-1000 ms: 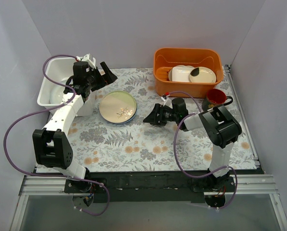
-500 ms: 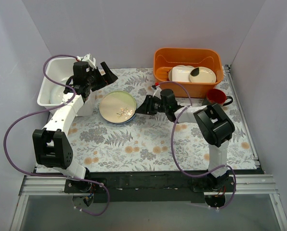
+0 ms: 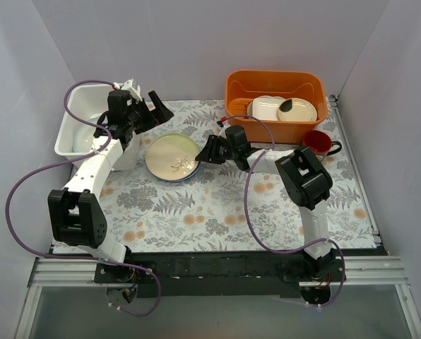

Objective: Place the plates into the plastic bin on the countertop
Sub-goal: Pick up the plate at the center of the board, then place the plate in the plastic bin.

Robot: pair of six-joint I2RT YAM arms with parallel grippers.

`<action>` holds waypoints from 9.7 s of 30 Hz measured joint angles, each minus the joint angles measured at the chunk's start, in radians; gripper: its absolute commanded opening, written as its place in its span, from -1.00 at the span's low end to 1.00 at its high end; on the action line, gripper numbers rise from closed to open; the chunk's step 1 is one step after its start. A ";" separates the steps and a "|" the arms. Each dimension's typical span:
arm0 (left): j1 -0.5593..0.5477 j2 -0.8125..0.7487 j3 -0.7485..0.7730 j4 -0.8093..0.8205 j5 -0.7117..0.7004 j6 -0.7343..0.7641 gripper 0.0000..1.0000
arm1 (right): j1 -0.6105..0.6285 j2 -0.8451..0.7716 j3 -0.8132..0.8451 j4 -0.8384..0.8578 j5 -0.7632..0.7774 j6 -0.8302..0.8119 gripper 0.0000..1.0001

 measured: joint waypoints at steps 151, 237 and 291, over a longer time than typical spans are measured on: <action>-0.218 0.473 0.122 -0.102 0.354 0.055 0.01 | -0.212 -0.406 -0.413 -0.081 0.371 -0.390 -0.97; -0.243 0.399 0.062 0.029 0.425 -0.055 -1.00 | -0.167 -0.554 -0.465 -0.103 0.262 -0.344 0.57; 0.135 0.133 -0.063 0.259 0.525 -0.203 -1.00 | -0.167 -0.489 -0.465 -0.124 0.249 -0.328 0.56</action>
